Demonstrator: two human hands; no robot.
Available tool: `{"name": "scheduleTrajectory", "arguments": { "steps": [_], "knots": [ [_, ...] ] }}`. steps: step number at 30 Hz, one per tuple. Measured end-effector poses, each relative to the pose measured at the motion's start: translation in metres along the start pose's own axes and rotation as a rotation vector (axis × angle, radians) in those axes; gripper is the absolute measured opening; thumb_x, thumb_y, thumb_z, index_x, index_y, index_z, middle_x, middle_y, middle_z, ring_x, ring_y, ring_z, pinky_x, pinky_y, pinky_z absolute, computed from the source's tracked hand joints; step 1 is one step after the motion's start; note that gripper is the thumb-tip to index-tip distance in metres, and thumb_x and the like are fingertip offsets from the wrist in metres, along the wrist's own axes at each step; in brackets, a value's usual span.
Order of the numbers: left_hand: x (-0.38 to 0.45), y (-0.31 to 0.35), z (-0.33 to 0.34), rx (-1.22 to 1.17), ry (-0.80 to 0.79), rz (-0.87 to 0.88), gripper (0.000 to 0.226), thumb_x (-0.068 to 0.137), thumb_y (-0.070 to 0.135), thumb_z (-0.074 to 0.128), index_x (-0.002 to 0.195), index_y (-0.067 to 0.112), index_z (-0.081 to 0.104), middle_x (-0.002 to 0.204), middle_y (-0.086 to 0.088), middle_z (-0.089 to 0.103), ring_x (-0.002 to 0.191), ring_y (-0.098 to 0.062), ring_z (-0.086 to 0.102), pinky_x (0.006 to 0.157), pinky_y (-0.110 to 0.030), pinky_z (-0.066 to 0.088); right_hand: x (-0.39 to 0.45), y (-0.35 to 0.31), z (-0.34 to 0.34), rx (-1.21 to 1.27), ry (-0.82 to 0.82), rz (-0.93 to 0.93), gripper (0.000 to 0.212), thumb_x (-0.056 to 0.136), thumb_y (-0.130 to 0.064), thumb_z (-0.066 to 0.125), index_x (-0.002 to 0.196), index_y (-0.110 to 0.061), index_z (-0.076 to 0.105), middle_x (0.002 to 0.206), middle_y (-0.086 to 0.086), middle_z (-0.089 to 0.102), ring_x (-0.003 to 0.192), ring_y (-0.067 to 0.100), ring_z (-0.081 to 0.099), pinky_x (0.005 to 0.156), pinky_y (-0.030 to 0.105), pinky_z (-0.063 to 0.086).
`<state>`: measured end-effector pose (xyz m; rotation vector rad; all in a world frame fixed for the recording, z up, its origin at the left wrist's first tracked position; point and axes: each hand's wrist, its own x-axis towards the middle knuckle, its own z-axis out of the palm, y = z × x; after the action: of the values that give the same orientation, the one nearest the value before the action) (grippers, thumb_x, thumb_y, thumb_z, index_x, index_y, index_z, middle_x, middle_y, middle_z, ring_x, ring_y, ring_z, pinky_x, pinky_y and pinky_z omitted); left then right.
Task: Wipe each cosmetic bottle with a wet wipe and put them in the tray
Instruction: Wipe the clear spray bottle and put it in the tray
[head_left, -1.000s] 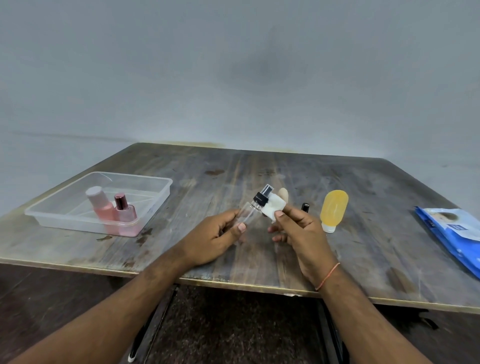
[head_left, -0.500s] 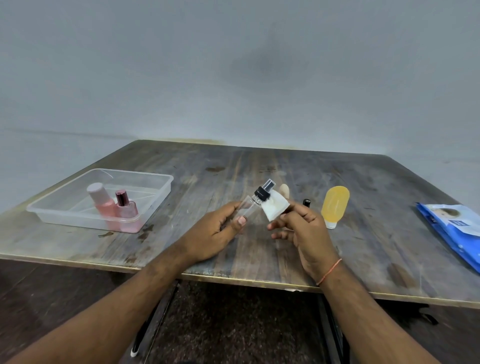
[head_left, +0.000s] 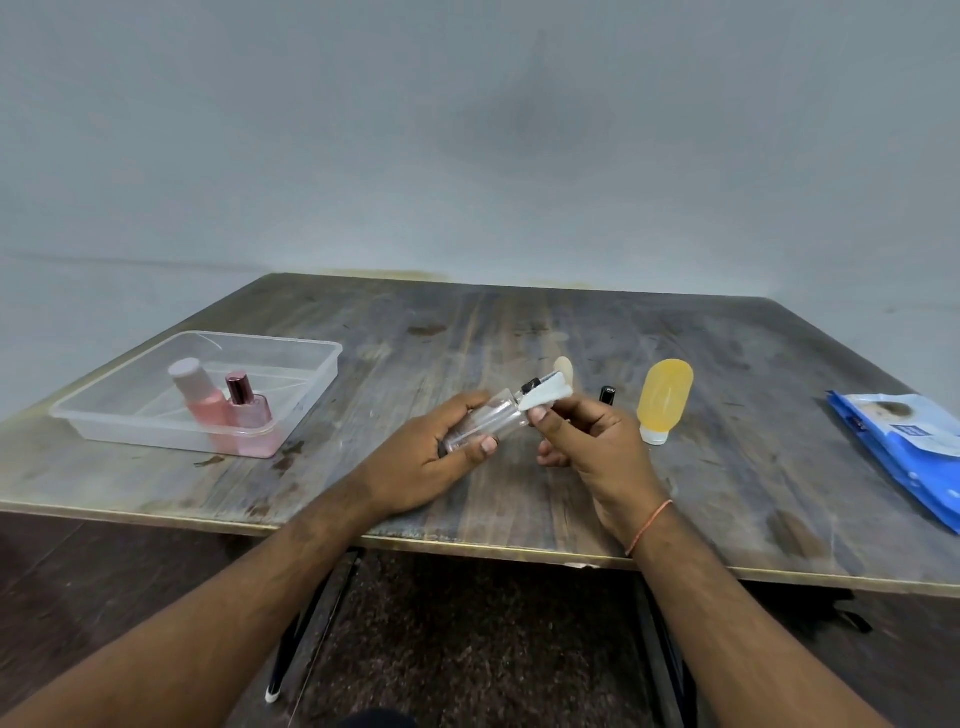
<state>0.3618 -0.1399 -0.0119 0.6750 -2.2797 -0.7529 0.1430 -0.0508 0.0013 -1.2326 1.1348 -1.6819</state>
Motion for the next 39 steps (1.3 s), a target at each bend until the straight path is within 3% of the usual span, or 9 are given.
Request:
{"name": "scheduleTrajectory", "arguments": {
  "steps": [5,10,14,16,19,25,30,35,39],
  "knots": [
    [0.0,-0.001,0.002,0.058,-0.056,0.016,0.053,0.102,0.062,0.058,0.152,0.054,0.041,0.119,0.009,0.071,0.098,-0.019,0.072,0.085,-0.049,0.06,0.002,0.001,0.0,-0.037,0.03,0.001,0.03,0.079,-0.04,0.086,0.095,-0.014,0.086,0.074,0.01,0.066,0.069,0.014,0.061,0.065,0.032,0.059],
    [0.0,-0.002,0.001,-0.022,-0.109,-0.018,0.042,0.104,0.058,0.056,0.145,0.048,0.051,0.119,0.019,0.07,0.109,-0.007,0.07,0.09,-0.031,0.057,0.0,0.001,-0.001,-0.084,-0.016,-0.035,0.034,0.082,-0.034,0.09,0.101,-0.006,0.083,0.105,0.025,0.075,0.088,0.018,0.067,0.067,0.032,0.058],
    [0.006,-0.01,-0.002,-0.02,-0.155,-0.058,0.061,0.108,0.068,0.033,0.143,0.03,0.066,0.117,0.001,0.073,0.113,-0.022,0.068,0.101,-0.045,0.054,-0.003,-0.003,0.001,-0.051,-0.033,-0.052,0.024,0.08,-0.032,0.085,0.1,-0.018,0.086,0.109,0.022,0.077,0.09,0.02,0.066,0.067,0.036,0.056],
    [0.01,-0.009,-0.001,0.02,-0.2,-0.037,0.059,0.112,0.061,0.031,0.119,0.021,0.075,0.099,0.0,0.071,0.099,-0.023,0.067,0.091,-0.048,0.054,-0.004,-0.004,0.001,-0.051,-0.042,-0.049,0.022,0.081,-0.033,0.085,0.099,-0.021,0.086,0.11,0.019,0.077,0.091,0.019,0.066,0.068,0.036,0.054],
    [0.014,-0.004,-0.001,-0.068,-0.211,0.03,0.048,0.113,0.05,0.039,0.093,0.018,0.07,0.085,-0.002,0.068,0.081,-0.024,0.067,0.076,-0.044,0.054,-0.004,-0.003,0.001,-0.063,-0.041,-0.042,0.02,0.082,-0.033,0.084,0.099,-0.022,0.086,0.111,0.017,0.078,0.092,0.018,0.066,0.066,0.034,0.054],
    [0.01,-0.007,-0.002,-0.269,-0.161,-0.083,0.036,0.093,0.053,0.068,0.103,0.019,0.072,0.092,0.01,0.072,0.086,-0.006,0.067,0.081,-0.024,0.053,-0.003,-0.001,-0.003,-0.079,-0.034,-0.055,0.027,0.082,-0.032,0.085,0.1,-0.011,0.085,0.109,0.021,0.077,0.091,0.021,0.065,0.065,0.031,0.054],
    [0.007,-0.007,0.001,-0.169,-0.111,-0.065,0.04,0.082,0.053,0.084,0.105,0.023,0.071,0.093,0.013,0.073,0.087,-0.002,0.067,0.081,-0.019,0.053,-0.002,0.0,-0.002,-0.112,-0.077,-0.061,0.03,0.081,-0.032,0.086,0.1,-0.008,0.084,0.109,0.026,0.075,0.085,0.025,0.062,0.067,0.037,0.052],
    [0.006,0.002,-0.002,-0.084,-0.19,0.043,0.017,0.101,0.052,0.064,0.113,0.043,0.07,0.095,0.007,0.07,0.089,-0.016,0.069,0.079,-0.035,0.055,-0.002,0.0,-0.002,-0.085,-0.089,-0.069,0.03,0.083,-0.028,0.086,0.102,-0.005,0.083,0.111,0.018,0.078,0.088,0.026,0.061,0.067,0.035,0.051],
    [0.005,0.001,-0.007,-0.187,-0.199,0.017,0.02,0.101,0.041,0.072,0.12,0.036,0.078,0.098,-0.008,0.075,0.093,-0.035,0.072,0.085,-0.053,0.059,0.0,0.005,-0.003,-0.121,-0.092,-0.111,0.05,0.079,-0.045,0.091,0.1,-0.001,0.08,0.109,0.035,0.069,0.084,0.027,0.062,0.068,0.038,0.051]
  ]
}}
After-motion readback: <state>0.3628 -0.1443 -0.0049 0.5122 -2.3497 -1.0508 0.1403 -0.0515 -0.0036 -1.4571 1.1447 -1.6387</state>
